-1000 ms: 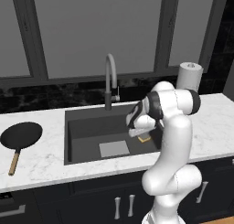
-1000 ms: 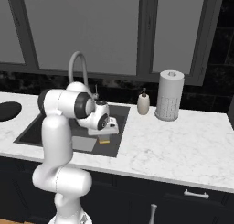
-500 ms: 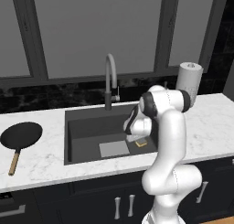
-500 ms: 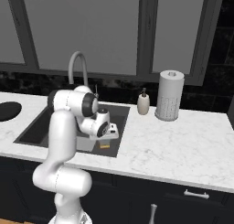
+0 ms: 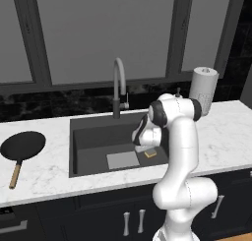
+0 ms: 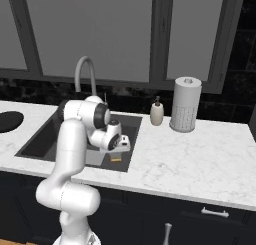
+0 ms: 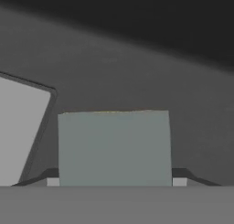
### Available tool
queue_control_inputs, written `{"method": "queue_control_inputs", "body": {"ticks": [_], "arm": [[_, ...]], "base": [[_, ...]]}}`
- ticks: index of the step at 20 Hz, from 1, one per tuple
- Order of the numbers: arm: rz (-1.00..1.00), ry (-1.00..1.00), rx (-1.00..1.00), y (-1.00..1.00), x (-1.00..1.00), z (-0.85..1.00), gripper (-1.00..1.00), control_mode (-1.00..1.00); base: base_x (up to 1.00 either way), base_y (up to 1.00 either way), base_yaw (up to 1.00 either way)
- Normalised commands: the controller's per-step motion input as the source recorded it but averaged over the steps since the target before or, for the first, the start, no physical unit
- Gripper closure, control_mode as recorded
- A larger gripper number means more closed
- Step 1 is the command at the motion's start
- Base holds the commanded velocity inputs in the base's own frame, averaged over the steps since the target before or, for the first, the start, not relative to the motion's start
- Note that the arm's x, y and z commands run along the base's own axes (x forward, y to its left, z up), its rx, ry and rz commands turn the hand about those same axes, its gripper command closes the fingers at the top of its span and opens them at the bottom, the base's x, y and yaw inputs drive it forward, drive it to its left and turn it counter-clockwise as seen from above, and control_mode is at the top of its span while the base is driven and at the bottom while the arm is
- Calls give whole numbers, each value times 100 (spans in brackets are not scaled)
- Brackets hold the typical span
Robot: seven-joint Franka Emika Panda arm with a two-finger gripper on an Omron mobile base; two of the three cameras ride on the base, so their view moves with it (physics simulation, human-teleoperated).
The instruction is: Pick the pan and sponge and place them into the sink. Then turn on the water.
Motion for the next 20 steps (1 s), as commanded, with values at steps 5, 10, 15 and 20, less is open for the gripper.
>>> {"method": "queue_control_inputs", "body": {"ticks": [5, 10, 15, 20], "arm": [[0, 1, 0, 1, 31, -1, 100, -100], [0, 0, 0, 3, 2, -20, 100, -100], [0, 0, 0, 0, 0, 0, -100, -100], [0, 0, 0, 0, 0, 0, -100, -100]], "base": [[0, 0, 0], [0, 0, 0], [0, 0, 0], [0, 0, 0]]}}
